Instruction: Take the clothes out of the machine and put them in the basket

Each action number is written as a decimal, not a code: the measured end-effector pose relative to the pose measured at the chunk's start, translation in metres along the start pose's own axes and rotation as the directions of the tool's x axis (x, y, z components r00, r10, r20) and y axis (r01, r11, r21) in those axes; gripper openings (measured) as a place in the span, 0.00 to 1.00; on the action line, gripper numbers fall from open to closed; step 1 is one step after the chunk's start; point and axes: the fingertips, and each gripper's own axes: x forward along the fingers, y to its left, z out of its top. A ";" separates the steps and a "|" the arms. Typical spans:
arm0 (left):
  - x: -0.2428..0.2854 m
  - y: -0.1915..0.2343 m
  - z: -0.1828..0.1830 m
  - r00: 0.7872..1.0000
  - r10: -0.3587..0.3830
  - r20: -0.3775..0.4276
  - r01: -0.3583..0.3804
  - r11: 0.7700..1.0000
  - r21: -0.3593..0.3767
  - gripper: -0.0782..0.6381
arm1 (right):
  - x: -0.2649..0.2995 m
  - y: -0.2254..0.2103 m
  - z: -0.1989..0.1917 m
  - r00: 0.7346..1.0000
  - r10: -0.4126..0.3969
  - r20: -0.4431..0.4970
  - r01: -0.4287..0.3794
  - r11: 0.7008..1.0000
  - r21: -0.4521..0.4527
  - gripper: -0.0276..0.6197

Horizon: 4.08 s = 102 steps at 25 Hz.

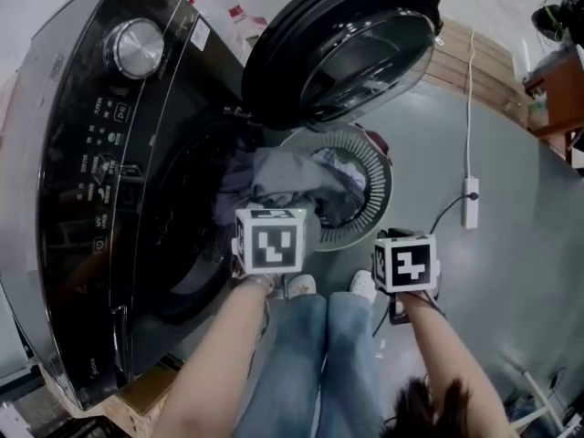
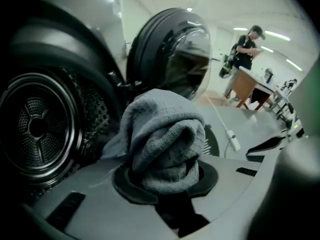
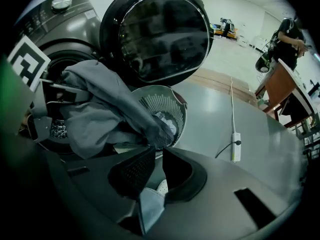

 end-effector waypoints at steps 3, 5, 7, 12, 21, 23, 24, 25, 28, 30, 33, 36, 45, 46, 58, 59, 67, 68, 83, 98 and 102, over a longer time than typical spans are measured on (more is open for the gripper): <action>-0.006 -0.034 0.016 0.994 -0.103 0.036 0.104 0.994 -0.017 0.24 | -0.007 -0.007 -0.002 1.000 -0.003 0.008 0.003 1.000 0.018 0.12; -0.009 -0.051 0.028 0.984 -0.167 0.065 0.170 0.984 -0.057 0.24 | -0.011 -0.010 -0.003 1.000 -0.005 0.010 0.005 1.000 0.021 0.11; -0.011 -0.065 0.039 0.971 -0.221 0.094 0.229 0.969 -0.088 0.24 | -0.013 -0.013 -0.005 1.000 -0.008 0.009 0.007 1.000 0.025 0.11; -0.011 -0.088 0.065 0.935 -0.301 0.188 0.321 0.944 -0.081 0.24 | -0.012 -0.019 -0.006 1.000 -0.011 0.013 0.010 0.999 0.042 0.11; 0.039 -0.099 0.035 0.966 -0.258 -0.005 0.257 0.966 -0.037 0.55 | -0.001 -0.023 -0.014 1.000 -0.007 -0.006 0.008 0.998 0.060 0.11; 0.047 -0.092 0.024 0.977 -0.208 -0.040 0.208 0.978 -0.008 0.63 | 0.003 -0.023 -0.015 1.000 -0.007 -0.008 0.007 0.998 0.063 0.11; 0.050 -0.089 0.022 0.981 -0.191 -0.038 0.192 0.981 0.002 0.66 | 0.004 -0.023 -0.016 1.000 -0.008 -0.010 0.008 0.998 0.061 0.11; 0.051 -0.087 0.020 0.983 -0.183 -0.034 0.183 0.983 0.006 0.70 | 0.006 -0.024 -0.016 1.000 -0.010 -0.012 0.010 0.998 0.059 0.11; 0.053 -0.082 0.009 0.984 -0.174 -0.044 0.174 0.985 0.006 0.73 | 0.007 -0.023 -0.018 1.000 -0.014 -0.021 0.015 0.998 0.060 0.11; 0.052 -0.074 0.001 0.985 -0.163 -0.055 0.163 0.987 -0.002 0.73 | 0.007 -0.020 -0.019 1.000 -0.014 -0.024 0.016 0.998 0.061 0.11; 0.045 -0.060 -0.006 0.988 -0.150 -0.047 0.149 0.989 -0.017 0.73 | 0.003 -0.015 -0.015 1.000 -0.018 -0.020 0.019 0.998 0.054 0.11; 0.031 -0.048 -0.007 0.989 -0.146 -0.032 0.145 0.989 -0.024 0.73 | -0.008 -0.006 -0.008 1.000 -0.019 -0.006 0.020 0.998 0.054 0.11; -0.047 -0.036 0.005 0.989 -0.147 0.017 0.147 0.989 -0.012 0.73 | -0.082 0.026 0.023 0.997 -0.009 0.077 -0.001 0.992 0.129 0.11; -0.055 -0.037 0.006 0.988 -0.155 0.024 0.155 0.988 -0.009 0.73 | -0.090 0.029 0.022 0.997 -0.007 0.081 -0.004 0.990 0.143 0.11; -0.158 -0.026 0.025 0.977 -0.186 0.100 0.180 0.981 0.071 0.73 | -0.191 0.068 0.034 0.989 0.023 0.147 -0.050 0.982 0.182 0.10; -0.166 -0.022 0.026 0.977 -0.181 0.110 0.172 0.982 0.084 0.73 | -0.201 0.076 0.034 0.988 0.035 0.151 -0.061 0.984 0.168 0.09; -0.220 -0.015 0.041 0.964 -0.208 0.166 0.192 0.976 0.106 0.73 | -0.262 0.106 0.041 0.976 0.046 0.214 -0.070 0.992 0.105 0.08; -0.226 -0.015 0.044 0.961 -0.213 0.174 0.196 0.975 0.108 0.73 | -0.268 0.108 0.043 0.973 0.047 0.225 -0.072 0.992 0.105 0.08; -0.316 0.018 0.077 0.916 -0.234 0.326 0.216 0.972 0.091 0.73 | -0.366 0.167 0.061 0.930 0.057 0.362 -0.041 0.998 -0.051 0.05; -0.402 0.044 0.094 0.811 -0.135 0.569 0.107 0.991 0.082 0.72 | -0.446 0.163 0.079 0.791 0.058 0.609 0.020 0.993 -0.120 0.05; -0.435 0.041 0.082 0.754 -0.085 0.651 0.046 0.996 0.076 0.72 | -0.470 0.165 0.063 0.752 0.097 0.652 0.020 0.985 -0.169 0.05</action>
